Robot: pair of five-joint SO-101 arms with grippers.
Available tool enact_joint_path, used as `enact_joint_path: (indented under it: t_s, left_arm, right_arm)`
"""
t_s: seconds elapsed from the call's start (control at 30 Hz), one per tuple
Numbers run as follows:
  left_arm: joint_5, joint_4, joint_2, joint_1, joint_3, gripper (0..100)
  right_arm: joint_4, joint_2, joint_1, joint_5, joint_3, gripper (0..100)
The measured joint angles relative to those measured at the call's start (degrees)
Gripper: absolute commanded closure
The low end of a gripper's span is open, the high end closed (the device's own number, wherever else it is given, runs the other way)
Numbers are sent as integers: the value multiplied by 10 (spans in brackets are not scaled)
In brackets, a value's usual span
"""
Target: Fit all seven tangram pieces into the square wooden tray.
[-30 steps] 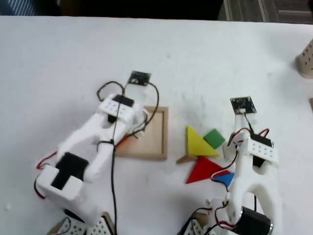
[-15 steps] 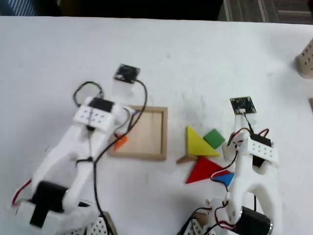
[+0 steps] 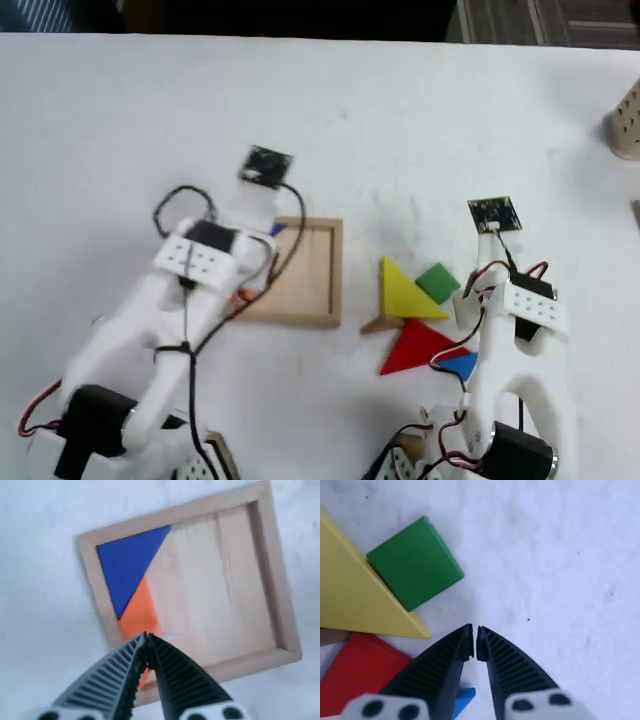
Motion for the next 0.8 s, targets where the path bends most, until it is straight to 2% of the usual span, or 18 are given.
enact_joint_path:
  t_s: [0.2, 0.4, 0.5, 0.67, 0.8]
  left_arm:
    - [0, -58, -1, 69, 68, 976]
    - [27, -67, 60, 48, 67, 976]
    - [30, -42, 75, 28, 51, 976]
    - [33, -4, 64, 27, 45, 976]
    - [32, 0, 6, 25, 54, 976]
  right_arm:
    - [0, 0, 0, 0, 0, 981]
    - [0, 0, 0, 0, 0, 981]
    - [0, 0, 0, 0, 0, 981]
    - [0, 0, 0, 0, 0, 981]
    - [0, 0, 0, 0, 0, 981]
